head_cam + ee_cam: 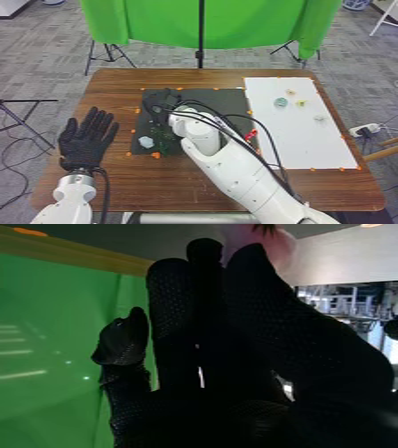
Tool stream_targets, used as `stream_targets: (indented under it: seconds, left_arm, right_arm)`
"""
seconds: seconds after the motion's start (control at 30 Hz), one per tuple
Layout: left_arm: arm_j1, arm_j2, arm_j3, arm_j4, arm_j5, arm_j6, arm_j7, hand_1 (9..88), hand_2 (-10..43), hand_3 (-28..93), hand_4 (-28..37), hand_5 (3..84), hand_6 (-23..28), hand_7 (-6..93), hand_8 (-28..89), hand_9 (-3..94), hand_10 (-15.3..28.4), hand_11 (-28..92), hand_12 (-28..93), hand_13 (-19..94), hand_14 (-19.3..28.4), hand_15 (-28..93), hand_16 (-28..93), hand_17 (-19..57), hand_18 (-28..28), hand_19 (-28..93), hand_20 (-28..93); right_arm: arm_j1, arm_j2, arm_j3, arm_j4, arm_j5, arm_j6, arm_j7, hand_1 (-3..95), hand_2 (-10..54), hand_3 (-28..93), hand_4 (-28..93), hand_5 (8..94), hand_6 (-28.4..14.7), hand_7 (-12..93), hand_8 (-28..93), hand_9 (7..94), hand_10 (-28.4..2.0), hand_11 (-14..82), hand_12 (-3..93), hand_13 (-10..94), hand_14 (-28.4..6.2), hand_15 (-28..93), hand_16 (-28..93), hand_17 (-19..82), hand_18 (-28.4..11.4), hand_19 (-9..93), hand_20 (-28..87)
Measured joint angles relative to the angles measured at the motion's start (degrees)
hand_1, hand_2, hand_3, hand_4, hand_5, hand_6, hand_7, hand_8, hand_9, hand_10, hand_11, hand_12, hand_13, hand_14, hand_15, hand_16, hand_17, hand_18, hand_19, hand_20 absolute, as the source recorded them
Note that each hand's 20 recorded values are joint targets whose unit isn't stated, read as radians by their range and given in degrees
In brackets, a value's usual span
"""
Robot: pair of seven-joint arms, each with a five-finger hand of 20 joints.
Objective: Arrange flowers
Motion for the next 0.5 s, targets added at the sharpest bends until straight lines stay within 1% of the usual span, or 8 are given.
stream_targets:
  seconds: [0.07, 0.23, 0.3, 0.4, 0.5]
  left_arm:
    - [0.0, -0.01, 0.0, 0.0, 0.0, 0.0, 0.0, 27.0, 14.9, 77, -28.3, 47.8, 10.9, 16.5, -10, 38.3, 16.1, 25, 11, 29, 16.0, 39, -7, -8.2, 14.2, 36, 13]
    - [0.0, -0.01, 0.0, 0.0, -0.05, 0.02, 0.0, 27.1, 14.9, 77, -28.3, 47.9, 10.9, 16.5, -10, 38.4, 16.1, 25, 11, 30, 16.1, 40, -7, -8.2, 14.2, 36, 13]
    - [0.0, -0.01, 0.0, 0.0, -0.12, 0.06, 0.0, 27.1, 14.9, 77, -28.3, 47.9, 11.0, 16.5, -10, 38.6, 16.0, 25, 11, 30, 16.0, 40, -7, -8.2, 14.2, 36, 13]
    - [0.0, -0.01, 0.0, 0.0, -0.48, 0.13, 0.0, 27.1, 14.9, 77, -28.3, 48.0, 11.0, 16.6, -10, 38.7, 16.1, 25, 11, 30, 16.0, 40, -7, -8.2, 14.2, 36, 13]
    - [0.0, -0.01, 0.0, -0.01, -0.86, 0.27, 0.02, 27.0, 14.9, 77, -28.3, 48.1, 11.0, 16.7, -10, 38.7, 16.1, 25, 11, 30, 16.0, 40, -8, -8.3, 14.2, 36, 13]
  right_arm:
    - [0.0, 0.0, 0.1, 0.0, 0.4, -0.1, 0.1, 55.9, -9.5, 77, -28, 60.7, 0.3, 26, -18, 68.8, -11.1, 19.1, 33.7, 57, -9.5, 64, 36, 27, -22.8, 87, 54]
    - [0.0, 0.0, 0.7, 0.0, 1.1, -0.7, 0.0, 53.0, -9.5, 79, -28, 58.7, -0.2, 24, -17, 65.1, -12.2, 25.2, 26.1, 57, -10.4, 65, 34, 26, -23.0, 86, 53]
    - [0.0, 0.0, 0.7, 0.0, 1.4, -1.0, 0.0, 50.8, -9.5, 80, -28, 55.9, -0.6, 24, -17, 61.3, -13.8, 28.8, 20.1, 56, -10.9, 67, 33, 26, -23.1, 86, 53]
    - [-0.1, 0.1, 0.7, -0.2, 2.4, -1.2, 0.4, 47.2, -9.5, 83, -28, 52.5, -1.4, 23, -17, 57.5, -15.0, 27.7, 18.0, 55, -12.0, 69, 31, 26, -23.1, 86, 52]
    - [-0.1, 0.3, 0.6, -0.5, 4.2, -1.2, 1.0, 45.0, -9.5, 85, -28, 50.6, -2.2, 22, -16, 55.5, -15.4, 26.3, 17.6, 54, -12.8, 71, 28, 26, -23.2, 86, 51]
